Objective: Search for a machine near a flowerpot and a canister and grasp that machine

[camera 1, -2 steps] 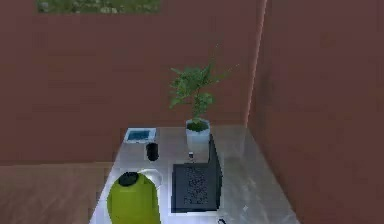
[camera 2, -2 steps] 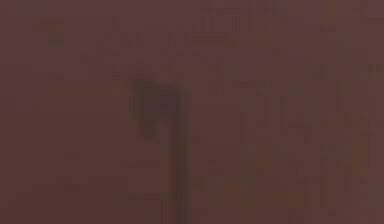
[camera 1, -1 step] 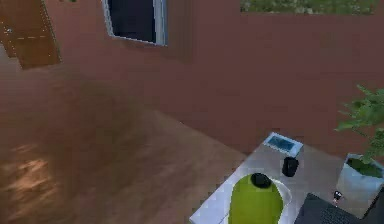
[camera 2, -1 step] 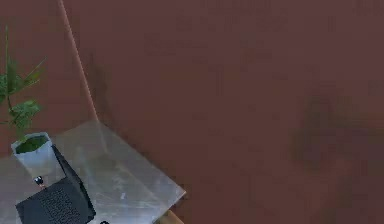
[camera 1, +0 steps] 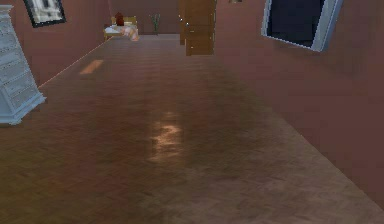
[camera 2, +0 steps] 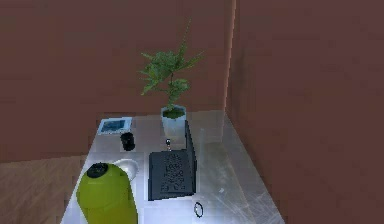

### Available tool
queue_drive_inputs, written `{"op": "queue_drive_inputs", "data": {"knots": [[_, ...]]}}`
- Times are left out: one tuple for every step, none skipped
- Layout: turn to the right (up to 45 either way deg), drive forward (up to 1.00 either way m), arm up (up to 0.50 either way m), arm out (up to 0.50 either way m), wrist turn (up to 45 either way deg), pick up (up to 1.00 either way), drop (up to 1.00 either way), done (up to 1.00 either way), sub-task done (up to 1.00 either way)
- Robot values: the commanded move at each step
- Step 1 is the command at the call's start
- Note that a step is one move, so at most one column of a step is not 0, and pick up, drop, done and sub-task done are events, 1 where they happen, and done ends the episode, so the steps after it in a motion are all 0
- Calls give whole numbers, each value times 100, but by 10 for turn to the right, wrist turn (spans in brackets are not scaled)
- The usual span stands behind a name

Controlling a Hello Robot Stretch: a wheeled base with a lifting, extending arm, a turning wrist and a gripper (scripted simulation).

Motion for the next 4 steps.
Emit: {"op": "queue_drive_inputs", "data": {"knots": [[0, 0, 50, 0, 0, 0, 0, 0, 0], [0, 0, 2, 0, 0, 0, 0, 0, 0], [0, 0, 0, 46, 0, 0, 0, 0, 0], [0, 0, 0, 0, 450, 0, 0, 0, 0]]}}
